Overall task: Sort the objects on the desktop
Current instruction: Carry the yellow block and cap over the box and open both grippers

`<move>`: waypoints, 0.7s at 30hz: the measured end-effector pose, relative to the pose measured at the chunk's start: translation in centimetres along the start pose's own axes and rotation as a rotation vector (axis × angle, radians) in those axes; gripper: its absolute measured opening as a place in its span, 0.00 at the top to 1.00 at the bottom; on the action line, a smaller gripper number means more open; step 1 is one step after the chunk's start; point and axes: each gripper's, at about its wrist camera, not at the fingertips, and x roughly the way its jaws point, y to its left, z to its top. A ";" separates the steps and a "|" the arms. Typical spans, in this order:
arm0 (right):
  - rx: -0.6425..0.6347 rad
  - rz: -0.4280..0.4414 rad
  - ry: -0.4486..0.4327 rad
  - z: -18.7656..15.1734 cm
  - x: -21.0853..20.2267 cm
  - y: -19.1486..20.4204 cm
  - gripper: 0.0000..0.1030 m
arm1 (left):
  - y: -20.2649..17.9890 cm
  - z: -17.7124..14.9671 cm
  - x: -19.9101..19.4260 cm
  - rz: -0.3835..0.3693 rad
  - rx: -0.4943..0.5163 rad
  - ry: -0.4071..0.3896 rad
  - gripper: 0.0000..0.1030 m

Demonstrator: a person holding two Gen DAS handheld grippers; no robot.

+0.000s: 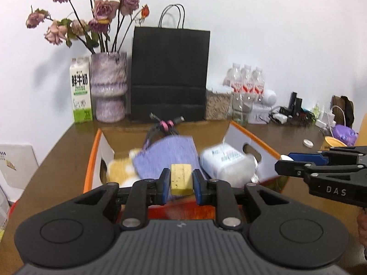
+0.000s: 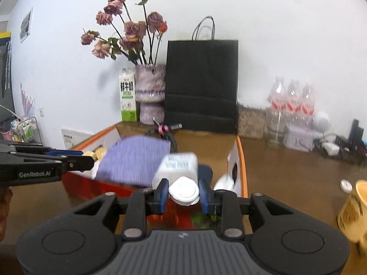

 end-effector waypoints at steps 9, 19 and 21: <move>0.001 -0.020 0.014 3.2 5.2 -0.3 0.74 | 1.2 2.3 4.5 0.063 -0.019 0.018 0.79; 0.065 -0.046 0.075 3.2 9.4 -1.6 0.01 | 2.1 2.6 6.9 0.139 -0.022 0.005 0.00; 0.052 -0.066 0.038 2.9 8.7 -1.5 0.00 | 2.0 2.7 6.5 0.146 -0.015 0.003 0.00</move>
